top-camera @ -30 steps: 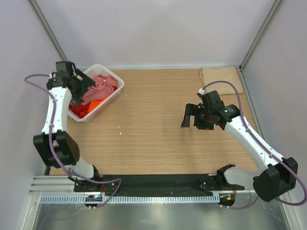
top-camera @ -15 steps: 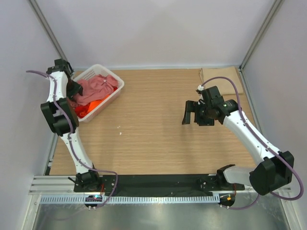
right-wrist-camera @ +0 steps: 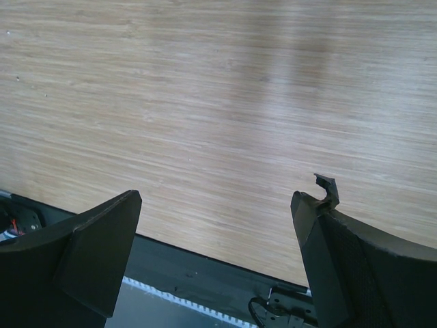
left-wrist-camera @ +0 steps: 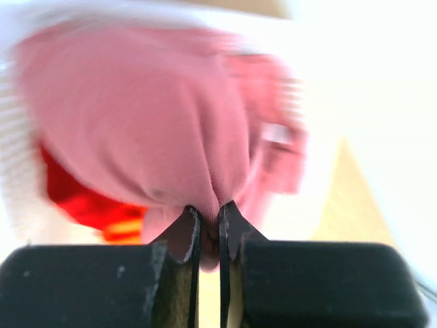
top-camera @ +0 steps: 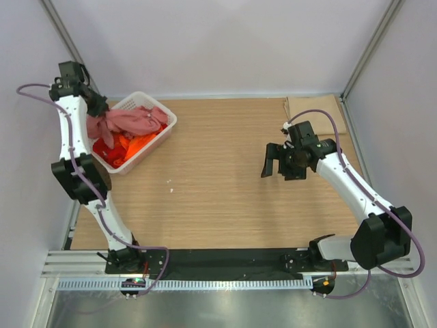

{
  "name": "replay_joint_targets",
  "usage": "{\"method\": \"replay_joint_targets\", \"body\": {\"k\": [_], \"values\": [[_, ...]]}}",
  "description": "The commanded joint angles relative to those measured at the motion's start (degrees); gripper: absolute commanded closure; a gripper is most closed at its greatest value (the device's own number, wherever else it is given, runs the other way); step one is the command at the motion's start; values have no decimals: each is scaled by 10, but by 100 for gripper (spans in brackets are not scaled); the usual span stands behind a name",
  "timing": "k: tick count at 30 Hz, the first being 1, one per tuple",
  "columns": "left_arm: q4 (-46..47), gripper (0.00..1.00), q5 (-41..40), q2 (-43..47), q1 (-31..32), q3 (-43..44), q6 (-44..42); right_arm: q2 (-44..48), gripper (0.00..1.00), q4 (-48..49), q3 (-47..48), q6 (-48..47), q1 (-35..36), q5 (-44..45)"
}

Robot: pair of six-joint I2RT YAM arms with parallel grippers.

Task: Fold and stack the t-shirts
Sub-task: Grab the tshirt from the pile, then move the tshirt to the center of the board

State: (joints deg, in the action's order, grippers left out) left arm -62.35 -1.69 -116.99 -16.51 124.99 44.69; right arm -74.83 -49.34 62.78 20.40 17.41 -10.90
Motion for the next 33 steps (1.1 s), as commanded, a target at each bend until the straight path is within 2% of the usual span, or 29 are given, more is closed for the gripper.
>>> {"method": "replay_joint_targets", "body": {"k": [1, 5, 7, 11, 12, 14, 15, 16, 17, 18, 19, 25, 28, 31, 33], "values": [[123, 100, 127, 135, 18, 10, 9, 0, 0, 11, 18, -16, -1, -43], [142, 100, 175, 211, 66, -7, 19, 12, 0, 16, 8, -8, 0, -62], [151, 100, 175, 252, 125, -29, 19, 19, 1, 25, 4, -3, -1, -66], [157, 100, 132, 364, 269, -139, 29, 26, 0, 32, -1, 6, 0, -72], [159, 100, 125, 407, 291, -209, 40, 26, 0, 33, -1, 7, -1, -72], [171, 99, 117, 456, 349, -282, 54, 28, 0, 36, -1, 10, 0, -72], [165, 90, 95, 497, 361, -358, 55, 24, 0, 36, 1, 11, 1, -73], [151, 75, 86, 515, 367, -391, 61, 22, 0, 36, 1, 13, 0, -75], [135, 44, 77, 532, 367, -428, 74, 21, 0, 36, 1, 15, 1, -76], [110, 35, 65, 565, 367, -456, 73, 15, 0, 36, 2, 15, 3, -79], [106, 1, 62, 578, 367, -512, 70, 15, 0, 34, 1, 17, 6, -82], [84, 0, 60, 607, 367, -606, 45, 0, 0, 29, -30, 17, 32, -109], [128, 11, 103, 596, 367, -639, 37, -22, 0, 49, -42, 23, 66, -117], [176, 12, 141, 566, 367, -676, 40, -66, 3, 75, -35, 39, 103, -118], [186, 12, 154, 516, 367, -688, 38, -91, 5, 94, -22, 48, 119, -116]]}}
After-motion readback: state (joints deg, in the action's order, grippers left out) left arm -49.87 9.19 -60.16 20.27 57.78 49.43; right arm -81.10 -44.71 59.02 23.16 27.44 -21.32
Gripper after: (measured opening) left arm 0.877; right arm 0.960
